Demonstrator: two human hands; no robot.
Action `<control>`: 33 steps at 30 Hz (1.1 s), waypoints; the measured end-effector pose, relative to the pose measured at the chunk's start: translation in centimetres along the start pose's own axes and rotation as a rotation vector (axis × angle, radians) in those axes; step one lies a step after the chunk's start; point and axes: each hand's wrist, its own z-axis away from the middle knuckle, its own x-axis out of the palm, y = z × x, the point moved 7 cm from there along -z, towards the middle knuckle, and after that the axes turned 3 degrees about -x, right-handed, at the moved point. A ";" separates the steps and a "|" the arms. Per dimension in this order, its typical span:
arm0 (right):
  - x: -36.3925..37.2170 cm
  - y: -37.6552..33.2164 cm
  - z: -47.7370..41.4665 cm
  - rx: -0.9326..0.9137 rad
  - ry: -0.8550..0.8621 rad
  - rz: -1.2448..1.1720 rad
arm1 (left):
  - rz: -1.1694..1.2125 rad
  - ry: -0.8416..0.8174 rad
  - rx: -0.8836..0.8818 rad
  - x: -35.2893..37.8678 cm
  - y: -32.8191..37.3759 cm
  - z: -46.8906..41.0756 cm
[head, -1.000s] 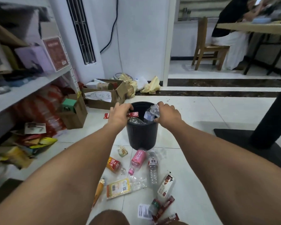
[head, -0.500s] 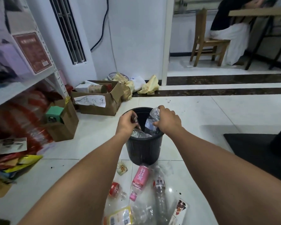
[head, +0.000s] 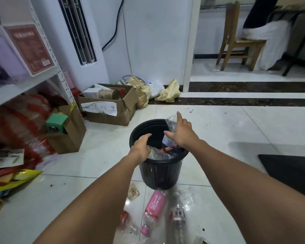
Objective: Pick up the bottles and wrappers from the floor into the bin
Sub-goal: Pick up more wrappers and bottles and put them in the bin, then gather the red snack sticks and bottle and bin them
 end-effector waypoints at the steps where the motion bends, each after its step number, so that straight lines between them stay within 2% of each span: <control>1: 0.7 -0.2 -0.4 -0.027 -0.066 -0.010 | -0.025 0.021 -0.020 -0.6 -0.4 0.1; 4: 2.0 0.1 -0.4 -0.058 -0.208 0.042 | -0.130 0.072 -0.041 -2.2 -0.6 0.7; 8: 2.0 1.0 1.0 -0.042 -0.247 0.077 | -0.221 0.095 -0.054 -2.8 -0.2 2.2; 20: -4.3 -2.5 9.4 -0.099 -0.062 0.305 | -0.523 0.225 0.045 -4.9 6.9 9.2; 27: -5.9 -2.7 15.2 -0.081 0.008 0.356 | -0.539 0.254 0.080 -5.7 7.7 14.7; 33: -4.2 -2.9 19.1 -0.116 0.059 0.371 | -0.546 0.260 0.052 -3.4 6.7 18.6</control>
